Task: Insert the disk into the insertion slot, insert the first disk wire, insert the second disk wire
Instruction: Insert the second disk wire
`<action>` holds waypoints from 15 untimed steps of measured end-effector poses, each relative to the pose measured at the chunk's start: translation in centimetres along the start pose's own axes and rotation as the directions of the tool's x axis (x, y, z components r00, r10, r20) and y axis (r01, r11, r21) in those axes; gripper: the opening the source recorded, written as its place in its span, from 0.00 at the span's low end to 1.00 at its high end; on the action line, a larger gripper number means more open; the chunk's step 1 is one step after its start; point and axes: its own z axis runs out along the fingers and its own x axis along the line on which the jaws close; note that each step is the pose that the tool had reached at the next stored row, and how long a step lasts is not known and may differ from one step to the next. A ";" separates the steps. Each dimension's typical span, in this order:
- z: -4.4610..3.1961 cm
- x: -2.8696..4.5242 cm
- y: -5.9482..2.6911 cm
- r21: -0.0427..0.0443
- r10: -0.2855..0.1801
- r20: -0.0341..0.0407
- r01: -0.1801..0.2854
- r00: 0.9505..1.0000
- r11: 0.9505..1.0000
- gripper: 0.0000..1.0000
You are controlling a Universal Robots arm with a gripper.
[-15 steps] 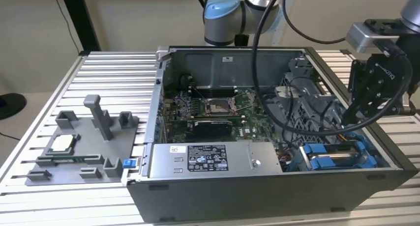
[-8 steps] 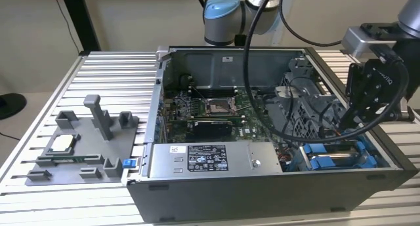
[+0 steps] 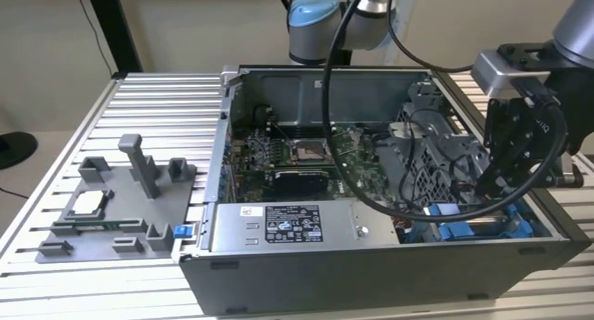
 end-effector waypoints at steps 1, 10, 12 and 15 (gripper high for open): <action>0.01 0.11 0.16 0.004 -0.001 0.001 0.001 1.000 1.000 0.00; 0.32 0.34 0.65 0.042 -0.004 0.005 0.004 1.000 0.999 0.00; 0.41 0.35 0.68 0.048 -0.005 0.006 0.004 1.000 0.999 0.00; 0.50 0.36 0.78 0.057 -0.005 0.007 0.005 1.000 0.998 0.00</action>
